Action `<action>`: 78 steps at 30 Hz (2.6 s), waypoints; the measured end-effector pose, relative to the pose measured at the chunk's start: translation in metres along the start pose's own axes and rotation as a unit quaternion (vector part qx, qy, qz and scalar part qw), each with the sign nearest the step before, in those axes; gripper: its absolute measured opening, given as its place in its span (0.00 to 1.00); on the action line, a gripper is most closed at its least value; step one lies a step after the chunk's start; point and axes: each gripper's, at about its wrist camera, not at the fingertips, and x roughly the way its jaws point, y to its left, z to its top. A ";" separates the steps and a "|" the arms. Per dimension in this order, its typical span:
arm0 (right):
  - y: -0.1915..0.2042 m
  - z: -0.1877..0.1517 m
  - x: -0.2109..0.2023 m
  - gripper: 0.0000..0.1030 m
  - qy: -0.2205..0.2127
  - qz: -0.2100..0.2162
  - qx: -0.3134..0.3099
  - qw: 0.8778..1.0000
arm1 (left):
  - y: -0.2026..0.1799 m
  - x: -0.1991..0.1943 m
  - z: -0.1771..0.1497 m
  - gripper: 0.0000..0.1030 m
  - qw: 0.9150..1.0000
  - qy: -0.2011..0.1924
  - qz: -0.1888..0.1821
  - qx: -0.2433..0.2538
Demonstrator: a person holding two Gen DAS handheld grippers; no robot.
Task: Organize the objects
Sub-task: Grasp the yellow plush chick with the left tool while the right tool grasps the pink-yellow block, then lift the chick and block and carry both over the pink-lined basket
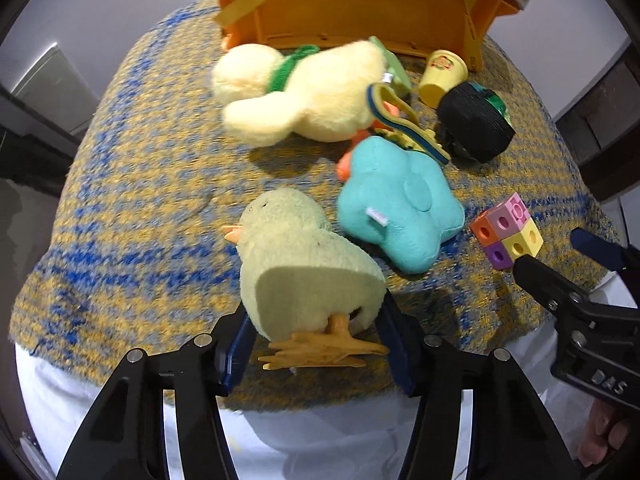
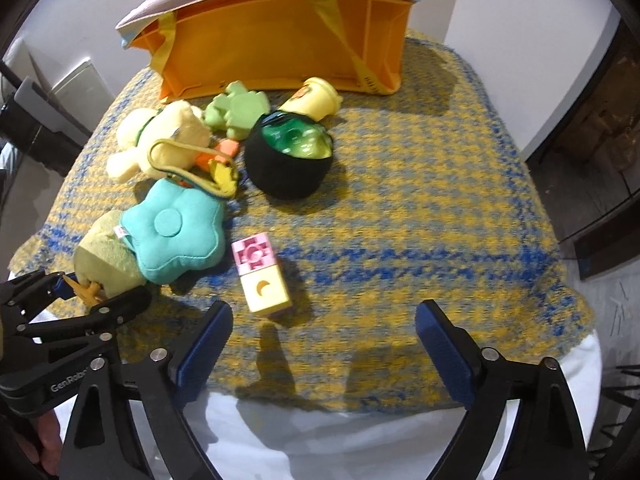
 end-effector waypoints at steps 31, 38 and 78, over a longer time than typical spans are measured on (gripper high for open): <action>0.022 0.020 -0.016 0.20 -0.015 0.026 -0.017 0.999 | 0.024 -0.038 0.010 0.53 0.999 -0.037 -0.002 -0.005; 0.023 0.027 -0.038 0.20 -0.040 0.028 -0.021 0.999 | 0.021 -0.062 0.023 0.53 0.998 -0.067 -0.003 0.006; 0.017 0.149 -0.137 0.20 -0.194 0.001 -0.054 0.979 | 0.005 -0.157 0.140 0.53 0.977 -0.193 -0.027 0.084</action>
